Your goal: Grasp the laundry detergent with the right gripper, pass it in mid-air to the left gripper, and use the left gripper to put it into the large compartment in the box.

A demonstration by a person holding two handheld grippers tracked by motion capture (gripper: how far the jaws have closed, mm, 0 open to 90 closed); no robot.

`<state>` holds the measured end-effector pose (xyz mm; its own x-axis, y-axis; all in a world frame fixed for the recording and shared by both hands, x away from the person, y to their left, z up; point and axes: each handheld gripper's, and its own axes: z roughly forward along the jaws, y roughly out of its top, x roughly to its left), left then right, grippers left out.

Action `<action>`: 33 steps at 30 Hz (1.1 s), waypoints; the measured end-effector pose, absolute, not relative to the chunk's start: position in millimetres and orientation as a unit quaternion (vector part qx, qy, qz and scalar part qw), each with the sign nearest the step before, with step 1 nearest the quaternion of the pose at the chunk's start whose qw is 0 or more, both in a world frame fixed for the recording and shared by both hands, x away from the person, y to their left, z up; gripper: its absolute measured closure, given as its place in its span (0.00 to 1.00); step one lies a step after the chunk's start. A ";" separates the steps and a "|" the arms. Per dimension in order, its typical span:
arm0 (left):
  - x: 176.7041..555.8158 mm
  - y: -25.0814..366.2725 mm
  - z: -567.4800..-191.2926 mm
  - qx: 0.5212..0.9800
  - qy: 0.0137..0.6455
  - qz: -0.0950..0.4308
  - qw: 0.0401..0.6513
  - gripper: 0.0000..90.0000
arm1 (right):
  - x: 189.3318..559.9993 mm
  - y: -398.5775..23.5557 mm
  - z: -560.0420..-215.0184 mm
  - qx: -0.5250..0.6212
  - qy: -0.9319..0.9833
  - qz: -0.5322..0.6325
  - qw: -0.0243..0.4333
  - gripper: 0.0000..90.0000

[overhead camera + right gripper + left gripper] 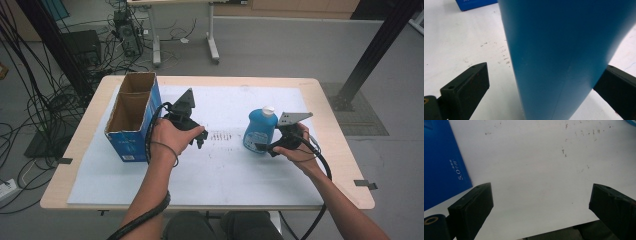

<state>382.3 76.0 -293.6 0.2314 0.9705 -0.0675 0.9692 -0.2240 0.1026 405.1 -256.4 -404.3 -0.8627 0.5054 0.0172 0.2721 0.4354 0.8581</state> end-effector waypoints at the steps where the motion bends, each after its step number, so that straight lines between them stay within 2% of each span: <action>1: 382.3 76.0 -293.6 0.782 0.620 0.005 0.061 0.06 | 405.1 -256.4 -404.3 0.232 0.838 0.478 0.122 0.02; 33: 381.8 72.1 -292.8 0.785 0.616 0.008 0.061 0.06 | 405.8 -253.7 -405.7 0.232 0.822 0.503 0.135 0.01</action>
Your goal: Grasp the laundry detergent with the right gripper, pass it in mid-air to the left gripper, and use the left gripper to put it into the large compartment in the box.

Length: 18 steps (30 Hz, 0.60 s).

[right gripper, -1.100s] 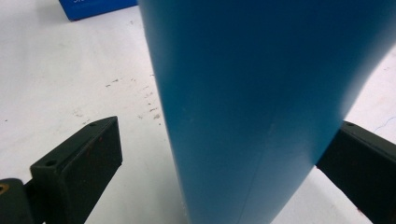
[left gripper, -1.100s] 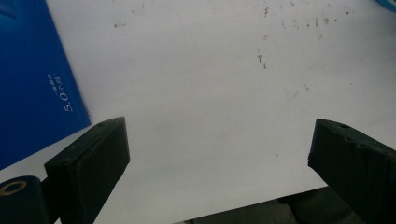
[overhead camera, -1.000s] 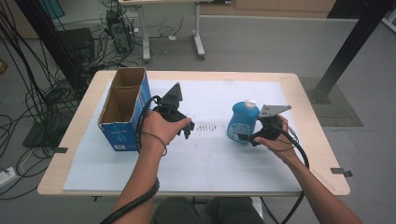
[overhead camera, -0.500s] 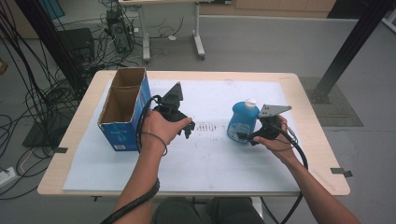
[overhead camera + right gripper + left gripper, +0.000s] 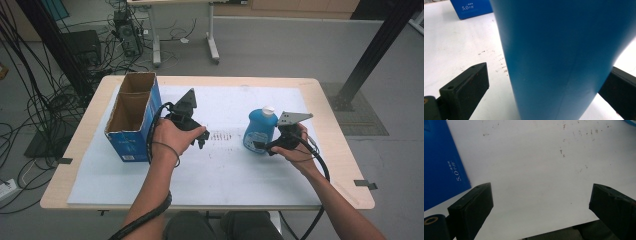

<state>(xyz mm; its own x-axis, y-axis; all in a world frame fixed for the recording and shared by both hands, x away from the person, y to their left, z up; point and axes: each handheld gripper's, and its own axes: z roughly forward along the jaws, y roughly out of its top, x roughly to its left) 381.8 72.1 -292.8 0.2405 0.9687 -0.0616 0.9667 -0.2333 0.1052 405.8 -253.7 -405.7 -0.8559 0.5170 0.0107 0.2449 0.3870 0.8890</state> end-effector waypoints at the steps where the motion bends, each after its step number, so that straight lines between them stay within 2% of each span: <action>1: 381.9 71.9 -292.7 0.785 0.616 0.008 0.061 0.06 | 405.7 -253.5 -405.6 0.231 0.822 0.503 0.135 0.01; 18: 382.0 70.7 -289.5 0.787 0.613 0.010 0.063 0.06 | 405.0 -253.4 -404.8 0.230 0.819 0.508 0.136 0.01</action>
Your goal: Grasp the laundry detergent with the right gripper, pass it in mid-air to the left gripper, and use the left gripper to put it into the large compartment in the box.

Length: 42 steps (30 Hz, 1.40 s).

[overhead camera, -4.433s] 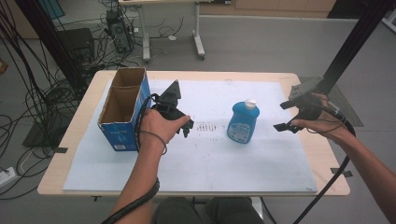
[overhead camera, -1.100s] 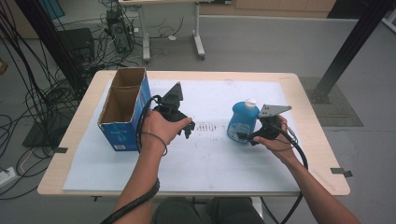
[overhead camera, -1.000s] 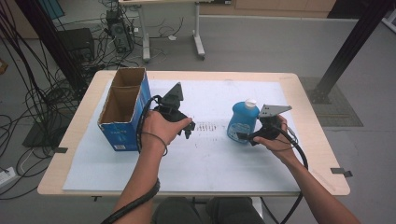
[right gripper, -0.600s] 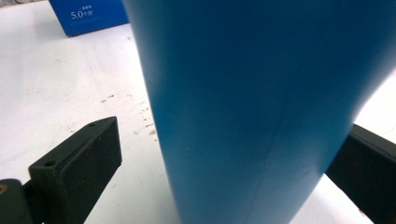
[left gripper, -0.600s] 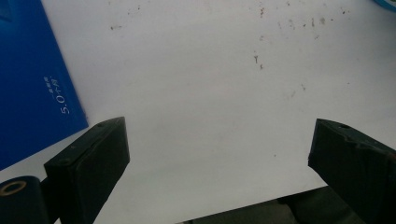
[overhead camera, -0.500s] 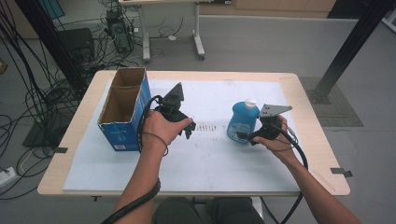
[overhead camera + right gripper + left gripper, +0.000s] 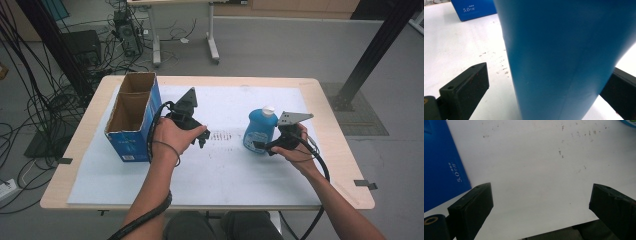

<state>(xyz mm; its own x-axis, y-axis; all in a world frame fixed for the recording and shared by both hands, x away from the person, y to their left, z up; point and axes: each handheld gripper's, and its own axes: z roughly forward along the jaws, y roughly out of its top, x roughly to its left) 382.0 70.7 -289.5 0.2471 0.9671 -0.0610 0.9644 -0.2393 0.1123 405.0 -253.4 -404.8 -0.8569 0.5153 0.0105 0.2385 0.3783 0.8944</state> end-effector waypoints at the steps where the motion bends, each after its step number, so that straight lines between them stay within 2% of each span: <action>1: 381.9 70.6 -289.7 0.787 0.613 0.011 0.062 0.06 | 404.9 -253.5 -404.8 0.231 0.818 0.508 0.137 0.01; 42: 381.2 69.8 -290.0 0.789 0.611 0.010 0.064 0.06 | 404.5 -254.5 -402.8 0.233 0.812 0.514 0.149 0.01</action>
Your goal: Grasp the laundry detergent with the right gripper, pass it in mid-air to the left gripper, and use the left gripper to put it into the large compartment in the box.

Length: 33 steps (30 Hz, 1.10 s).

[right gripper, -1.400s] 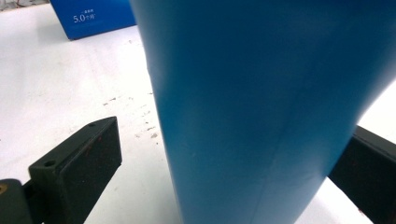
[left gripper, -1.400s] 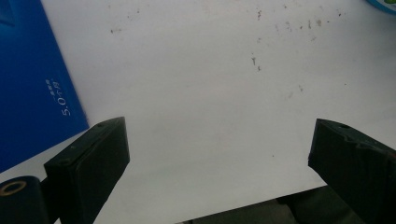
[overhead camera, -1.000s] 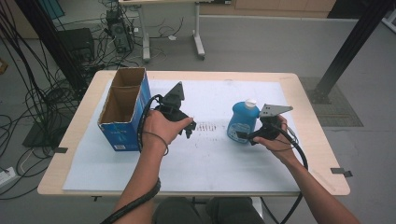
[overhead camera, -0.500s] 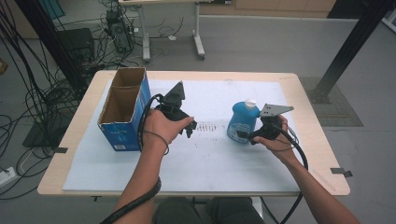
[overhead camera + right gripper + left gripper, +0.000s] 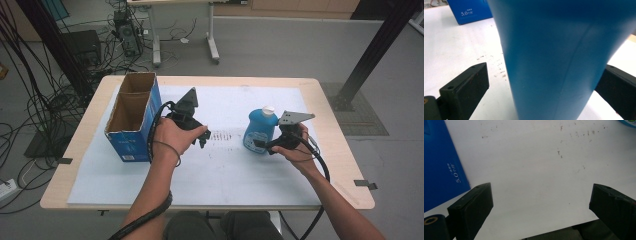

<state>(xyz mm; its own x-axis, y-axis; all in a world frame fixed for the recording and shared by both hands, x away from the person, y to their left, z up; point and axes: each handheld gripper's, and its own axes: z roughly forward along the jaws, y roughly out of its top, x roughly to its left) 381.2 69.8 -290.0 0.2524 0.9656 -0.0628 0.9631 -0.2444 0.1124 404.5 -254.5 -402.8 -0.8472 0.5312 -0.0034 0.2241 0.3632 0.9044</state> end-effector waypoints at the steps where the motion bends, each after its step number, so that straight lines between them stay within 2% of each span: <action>1: 381.1 70.1 -289.9 0.789 0.611 0.010 0.063 0.06 | 404.4 -254.3 -403.0 0.233 0.812 0.514 0.149 0.01; 30: 381.7 67.8 -288.2 0.791 0.609 0.014 0.063 0.06 | 405.2 -253.1 -404.1 0.236 0.809 0.515 0.154 0.01; 33: 382.0 66.9 -287.0 0.792 0.608 0.014 0.063 0.06 | 405.1 -253.0 -404.4 0.236 0.811 0.514 0.152 0.03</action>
